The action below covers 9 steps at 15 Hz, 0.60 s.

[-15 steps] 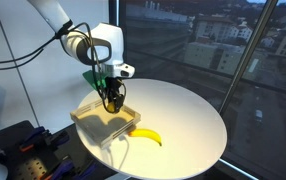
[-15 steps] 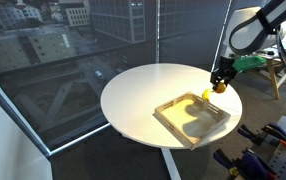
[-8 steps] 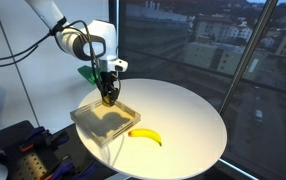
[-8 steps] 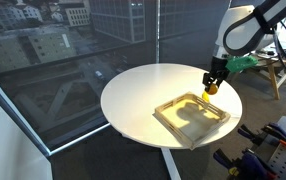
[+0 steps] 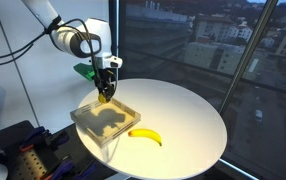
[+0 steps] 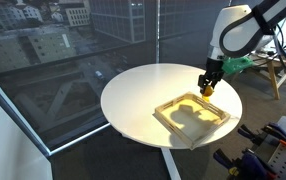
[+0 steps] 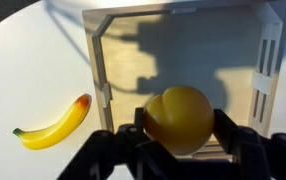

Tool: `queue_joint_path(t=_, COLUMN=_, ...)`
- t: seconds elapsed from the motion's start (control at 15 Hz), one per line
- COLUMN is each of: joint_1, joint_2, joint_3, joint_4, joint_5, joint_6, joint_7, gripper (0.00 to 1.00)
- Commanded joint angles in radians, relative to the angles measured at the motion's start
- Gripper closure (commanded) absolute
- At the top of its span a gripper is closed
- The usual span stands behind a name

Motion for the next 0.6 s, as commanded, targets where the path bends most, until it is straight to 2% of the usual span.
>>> queue_joint_path(t=0.0, joint_1=0.009, joint_2=-0.014, joint_3=0.011, joint_4=0.011, joint_5=0.014, joint_6=-0.008, joint_7=-0.017, gripper=0.57)
queue_joint_path(t=0.53, joint_1=0.016, joint_2=0.015, joint_3=0.019, joint_4=0.039, joint_5=0.007, joint_6=0.013, joint_7=-0.01, gripper=0.57)
